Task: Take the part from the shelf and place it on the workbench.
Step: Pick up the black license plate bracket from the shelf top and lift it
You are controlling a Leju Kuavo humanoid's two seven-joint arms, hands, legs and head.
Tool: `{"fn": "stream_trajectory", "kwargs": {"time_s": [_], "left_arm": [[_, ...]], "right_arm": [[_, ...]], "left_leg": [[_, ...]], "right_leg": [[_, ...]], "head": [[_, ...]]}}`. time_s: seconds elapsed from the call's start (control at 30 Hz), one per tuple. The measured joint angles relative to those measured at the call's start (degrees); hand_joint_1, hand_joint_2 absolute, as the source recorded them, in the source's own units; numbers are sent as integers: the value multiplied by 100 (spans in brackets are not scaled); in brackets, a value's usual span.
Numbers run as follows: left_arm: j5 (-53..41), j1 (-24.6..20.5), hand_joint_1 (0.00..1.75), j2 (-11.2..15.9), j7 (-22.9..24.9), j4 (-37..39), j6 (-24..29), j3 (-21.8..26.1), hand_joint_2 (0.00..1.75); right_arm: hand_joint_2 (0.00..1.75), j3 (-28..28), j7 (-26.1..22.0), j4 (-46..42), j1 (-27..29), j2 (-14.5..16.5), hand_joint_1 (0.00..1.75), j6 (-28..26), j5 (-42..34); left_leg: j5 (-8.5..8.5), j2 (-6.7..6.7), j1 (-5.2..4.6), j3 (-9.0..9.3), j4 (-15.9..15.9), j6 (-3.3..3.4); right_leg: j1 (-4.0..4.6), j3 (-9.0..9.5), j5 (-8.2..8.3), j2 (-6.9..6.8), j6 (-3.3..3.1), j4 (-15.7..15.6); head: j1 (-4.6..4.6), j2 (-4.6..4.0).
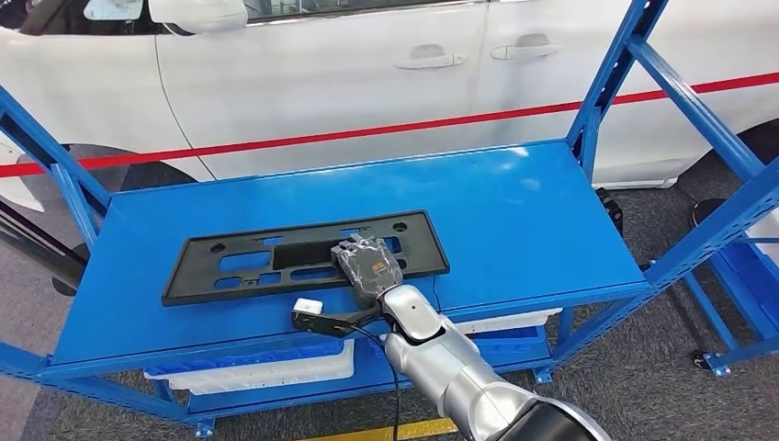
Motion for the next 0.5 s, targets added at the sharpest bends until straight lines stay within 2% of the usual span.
{"fn": "stream_trajectory", "kwargs": {"time_s": [0.03,0.07,0.1,0.17,0.23,0.27,0.37,0.43,0.5], "left_arm": [[-5,8,0,-2,-2,0,-1,28,0],[-9,16,0,-3,-2,0,-2,56,0],[-12,22,0,-3,-2,0,-1,81,0],[-15,26,0,-4,-7,0,8,145,0],[-13,21,0,-17,-23,0,36,243,0],[-12,22,0,-26,-34,0,52,299,0],[-13,51,0,-62,-46,0,91,471,0],[-21,73,0,-88,-42,0,110,576,0],[-39,77,0,-101,-38,0,132,658,0]], "right_arm": [[175,-34,-75,-91,40,11,175,17,-98],[175,-59,-143,-176,78,19,175,28,-189],[175,-80,-246,-275,122,25,175,21,-337],[175,-122,-650,-604,264,38,175,-7,-902],[175,-140,-1044,-1319,520,60,175,54,-1820],[175,-134,-1132,-1794,680,64,175,116,-2308],[175,-85,-1165,-3337,1099,-29,175,316,-3670],[175,-65,-1166,-4265,1244,-183,175,424,-4320],[175,-64,-1207,-4941,1344,-353,175,479,-4635]], "left_leg": [[-120,0,1,-152,339,-12],[-134,0,1,-226,504,-18],[-35,1,1,-196,442,-18],[356,8,3,130,-258,3],[573,10,-16,429,-907,41],[585,4,-29,475,-1031,68],[604,-22,-34,449,-1071,174],[634,-17,-14,449,-1110,252],[636,-6,-17,446,-1115,295]], "right_leg": [[10,1,-3,3,-8,2],[18,5,-6,8,-11,5],[22,12,-10,14,-10,9],[23,24,-27,27,8,29],[45,0,-54,40,54,75],[53,-21,-61,44,83,91],[48,-60,-81,32,179,115],[37,-191,-277,24,241,398],[18,-529,-628,21,284,1085]], "head": [[2,-1],[1,0],[1,0],[1,0],[-1,-1],[-3,0],[-9,-1],[4,0],[19,0]]}}
